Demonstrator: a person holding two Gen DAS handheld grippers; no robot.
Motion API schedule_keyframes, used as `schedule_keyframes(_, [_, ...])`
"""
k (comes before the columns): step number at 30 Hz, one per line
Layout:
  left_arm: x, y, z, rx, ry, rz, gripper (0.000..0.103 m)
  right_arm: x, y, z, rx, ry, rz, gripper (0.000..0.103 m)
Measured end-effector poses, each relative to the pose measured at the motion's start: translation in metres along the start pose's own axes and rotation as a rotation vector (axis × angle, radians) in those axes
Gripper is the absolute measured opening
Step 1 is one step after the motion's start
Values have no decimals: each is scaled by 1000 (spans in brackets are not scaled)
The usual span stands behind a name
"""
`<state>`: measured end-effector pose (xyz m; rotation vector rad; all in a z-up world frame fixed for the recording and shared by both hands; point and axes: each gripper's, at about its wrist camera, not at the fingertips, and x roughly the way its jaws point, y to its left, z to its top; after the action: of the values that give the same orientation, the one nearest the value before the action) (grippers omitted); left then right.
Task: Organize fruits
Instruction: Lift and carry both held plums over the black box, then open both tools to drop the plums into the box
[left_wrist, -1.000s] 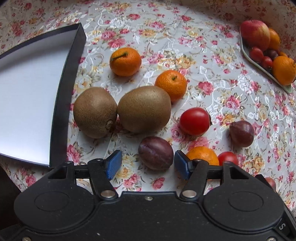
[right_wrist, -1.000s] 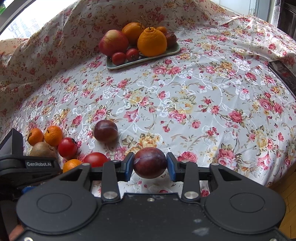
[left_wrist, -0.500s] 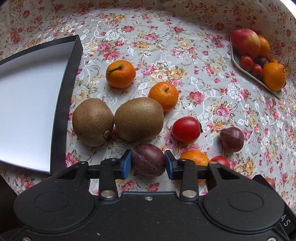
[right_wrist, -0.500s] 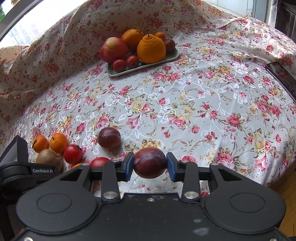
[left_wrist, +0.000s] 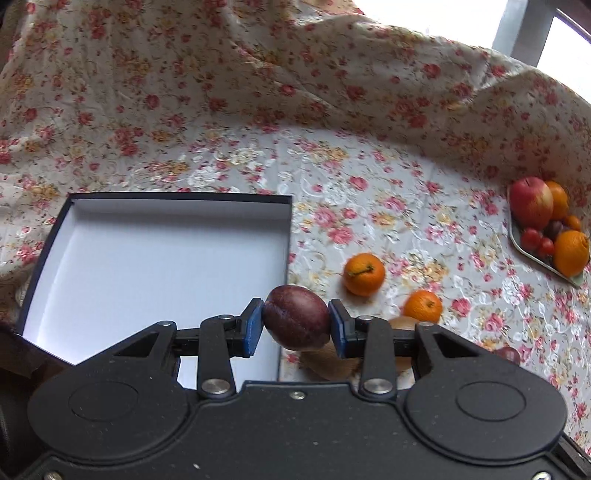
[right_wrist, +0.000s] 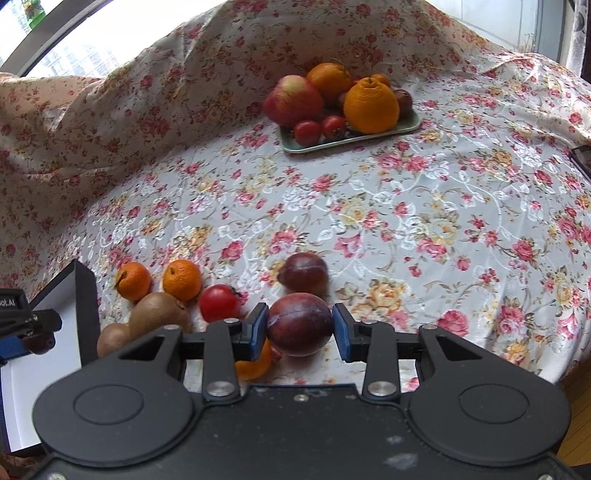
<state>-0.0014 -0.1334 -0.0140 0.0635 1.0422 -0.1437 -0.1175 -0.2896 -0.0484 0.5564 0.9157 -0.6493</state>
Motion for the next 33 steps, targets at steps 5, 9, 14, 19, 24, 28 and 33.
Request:
schedule_keyframes(5, [-2, 36, 13, 2, -19, 67, 46, 0, 50, -6, -63, 10, 63, 38])
schedule_keyframes(9, [-1, 68, 19, -20, -16, 104, 46, -2, 92, -14, -130, 17, 116, 38])
schedule_keyframes(14, [10, 109, 21, -82, 27, 146, 46, -8, 141, -29, -230, 12, 177, 38])
schedule_keyframes(19, [21, 153, 21, -220, 100, 125, 46, -12, 180, -44, -321, 7, 219, 38])
schedule_keyframes(24, [26, 172, 13, -282, 140, 113, 46, -3, 213, -58, -396, 22, 241, 38])
schedule_keyframes(28, [27, 179, 10, -269, 143, 98, 46, 4, 228, -69, -424, 53, 255, 38])
schedule_keyframes(33, [23, 190, 8, -264, 125, 101, 46, 8, 246, -82, -461, 54, 257, 39])
